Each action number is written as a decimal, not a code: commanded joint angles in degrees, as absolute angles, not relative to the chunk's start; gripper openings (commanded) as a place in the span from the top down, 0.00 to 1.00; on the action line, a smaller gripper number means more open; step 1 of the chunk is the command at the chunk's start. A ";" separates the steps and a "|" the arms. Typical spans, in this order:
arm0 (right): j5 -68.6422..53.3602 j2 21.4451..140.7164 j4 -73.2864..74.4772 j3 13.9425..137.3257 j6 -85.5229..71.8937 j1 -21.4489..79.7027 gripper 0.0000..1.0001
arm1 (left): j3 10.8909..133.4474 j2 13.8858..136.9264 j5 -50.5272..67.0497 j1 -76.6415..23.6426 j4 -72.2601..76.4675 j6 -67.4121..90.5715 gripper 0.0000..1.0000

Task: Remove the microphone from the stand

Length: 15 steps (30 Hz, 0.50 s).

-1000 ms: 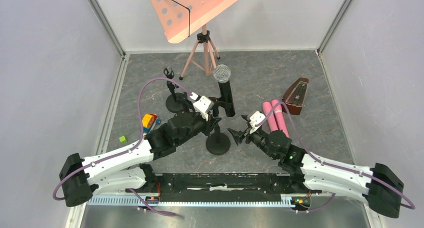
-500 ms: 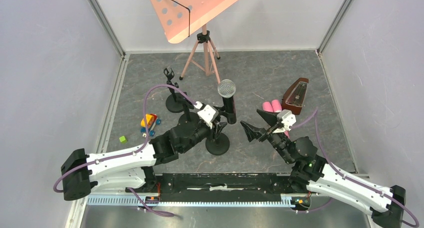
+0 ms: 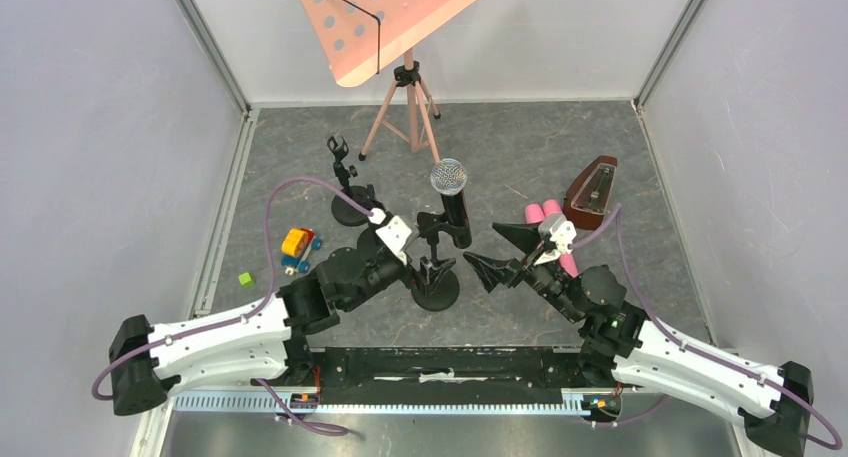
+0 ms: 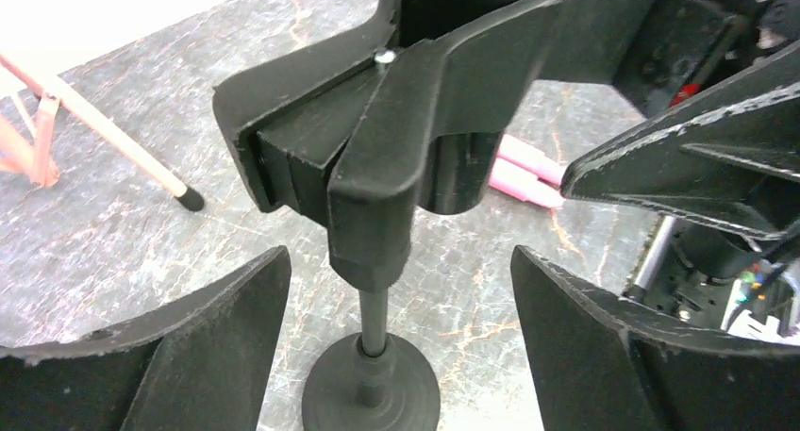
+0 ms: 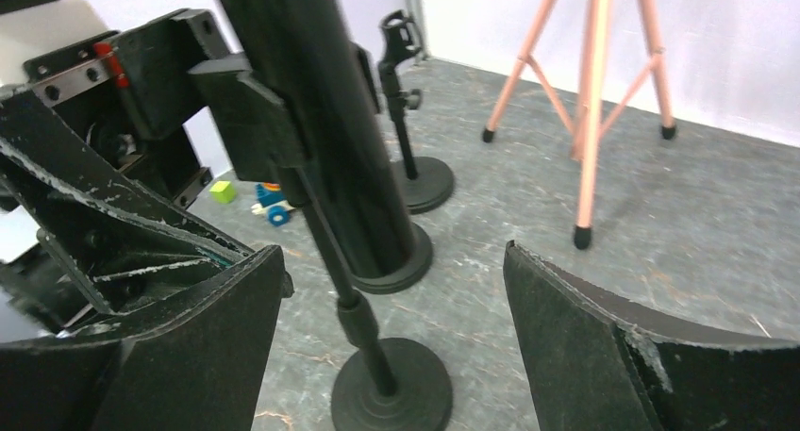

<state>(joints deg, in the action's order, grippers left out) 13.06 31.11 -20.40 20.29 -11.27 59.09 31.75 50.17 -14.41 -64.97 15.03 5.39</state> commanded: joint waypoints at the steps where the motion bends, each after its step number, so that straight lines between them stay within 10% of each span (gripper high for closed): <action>1: 4.33 33.03 -26.66 23.66 -11.81 58.97 0.08 | 32.45 45.89 -7.04 -63.92 12.31 1.89 0.06; 15: 7.54 41.94 -24.04 33.66 -8.45 59.04 0.05 | 32.53 44.65 17.58 -47.22 17.26 5.49 0.00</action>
<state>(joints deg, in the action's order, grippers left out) 5.06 40.58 -22.72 30.26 -10.22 59.09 31.75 43.07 6.55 -51.44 12.56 4.08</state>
